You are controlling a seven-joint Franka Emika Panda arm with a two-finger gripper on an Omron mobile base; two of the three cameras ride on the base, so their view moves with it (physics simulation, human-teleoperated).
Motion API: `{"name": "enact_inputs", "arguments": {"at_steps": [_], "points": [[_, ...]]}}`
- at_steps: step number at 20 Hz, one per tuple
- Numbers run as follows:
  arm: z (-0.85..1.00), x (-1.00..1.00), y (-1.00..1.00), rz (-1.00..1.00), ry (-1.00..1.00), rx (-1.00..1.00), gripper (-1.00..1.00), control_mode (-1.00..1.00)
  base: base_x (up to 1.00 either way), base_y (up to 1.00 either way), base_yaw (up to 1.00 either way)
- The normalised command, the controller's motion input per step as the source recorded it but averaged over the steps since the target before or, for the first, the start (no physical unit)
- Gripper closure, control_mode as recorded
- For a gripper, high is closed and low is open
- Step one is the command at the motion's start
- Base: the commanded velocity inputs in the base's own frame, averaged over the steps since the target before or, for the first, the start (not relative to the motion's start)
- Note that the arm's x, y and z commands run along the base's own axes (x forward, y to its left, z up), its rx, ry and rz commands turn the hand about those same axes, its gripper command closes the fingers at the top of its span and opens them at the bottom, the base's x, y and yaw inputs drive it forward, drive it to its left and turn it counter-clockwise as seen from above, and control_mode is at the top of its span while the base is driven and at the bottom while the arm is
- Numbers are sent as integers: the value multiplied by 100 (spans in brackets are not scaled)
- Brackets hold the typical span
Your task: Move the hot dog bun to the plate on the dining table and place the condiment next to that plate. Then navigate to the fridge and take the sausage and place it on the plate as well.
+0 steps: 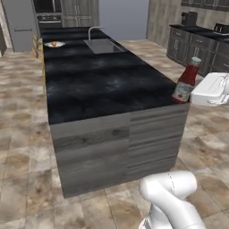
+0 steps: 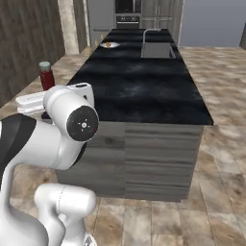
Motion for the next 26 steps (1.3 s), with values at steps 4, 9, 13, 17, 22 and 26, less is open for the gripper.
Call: {"name": "enact_inputs", "arguments": {"at_steps": [4,9,13,17,22,26], "points": [[0,0,0,0,0,0,100,100,49,100,-25],[0,0,0,0,0,0,100,100,50,100,-26],[0,0,0,0,0,0,100,100,48,100,-25],[0,0,0,0,0,0,100,100,45,100,-24],[0,0,0,0,0,0,100,100,46,100,-24],[0,0,0,0,0,0,100,100,46,100,-25]]}}
